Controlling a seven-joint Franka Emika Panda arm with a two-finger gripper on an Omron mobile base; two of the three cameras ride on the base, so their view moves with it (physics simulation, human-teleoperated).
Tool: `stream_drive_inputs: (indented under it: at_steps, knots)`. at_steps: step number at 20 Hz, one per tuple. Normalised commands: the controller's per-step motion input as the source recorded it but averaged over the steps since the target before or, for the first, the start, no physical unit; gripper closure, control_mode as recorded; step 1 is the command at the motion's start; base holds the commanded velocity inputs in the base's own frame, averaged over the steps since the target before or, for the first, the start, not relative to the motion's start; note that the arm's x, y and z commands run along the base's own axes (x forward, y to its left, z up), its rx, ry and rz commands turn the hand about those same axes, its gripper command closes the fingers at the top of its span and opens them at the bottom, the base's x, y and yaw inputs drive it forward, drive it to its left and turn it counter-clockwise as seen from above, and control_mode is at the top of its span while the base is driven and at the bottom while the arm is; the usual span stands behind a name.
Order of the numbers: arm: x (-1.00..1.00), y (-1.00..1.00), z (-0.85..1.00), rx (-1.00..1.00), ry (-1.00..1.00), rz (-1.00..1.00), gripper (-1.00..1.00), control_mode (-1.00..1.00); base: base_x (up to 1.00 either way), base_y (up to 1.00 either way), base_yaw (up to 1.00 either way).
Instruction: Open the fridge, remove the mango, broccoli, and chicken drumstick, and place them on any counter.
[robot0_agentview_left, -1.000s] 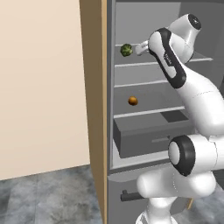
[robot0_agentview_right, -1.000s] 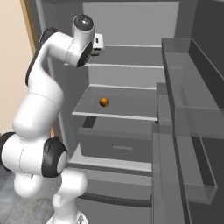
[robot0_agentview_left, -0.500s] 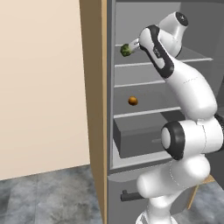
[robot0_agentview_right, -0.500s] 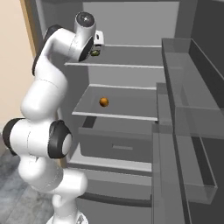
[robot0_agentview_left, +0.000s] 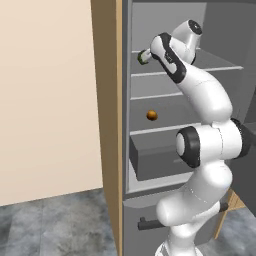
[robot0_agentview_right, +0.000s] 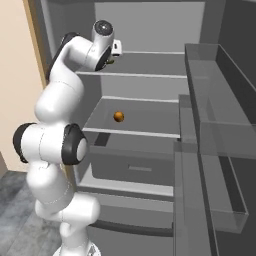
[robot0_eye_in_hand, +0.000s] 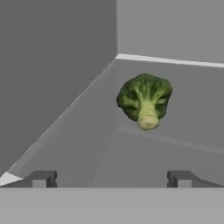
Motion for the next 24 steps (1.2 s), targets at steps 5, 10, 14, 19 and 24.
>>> stream_drive_inputs:
  at_steps: [5, 10, 14, 19, 24]
  knots:
    - [0.78, 0.00, 0.00, 0.00, 0.00, 0.02, -1.00, -1.00, 0.00, 0.00, 0.00]
    - [0.61, 0.00, -0.01, 0.00, 0.03, 0.01, -1.00, -1.00, 0.00, 0.00, 0.00]
    - [0.44, 0.00, -0.17, 0.00, 0.12, 0.00, -1.00, -1.00, 0.00, 0.00, 0.00]
    - [0.39, 0.01, -0.32, 0.00, 0.10, 0.01, -1.00, -1.00, 0.00, 0.00, 0.00]
    - [0.15, 0.19, -0.34, -0.03, 0.04, 0.04, 1.00, -1.00, 0.00, 0.00, 0.00]
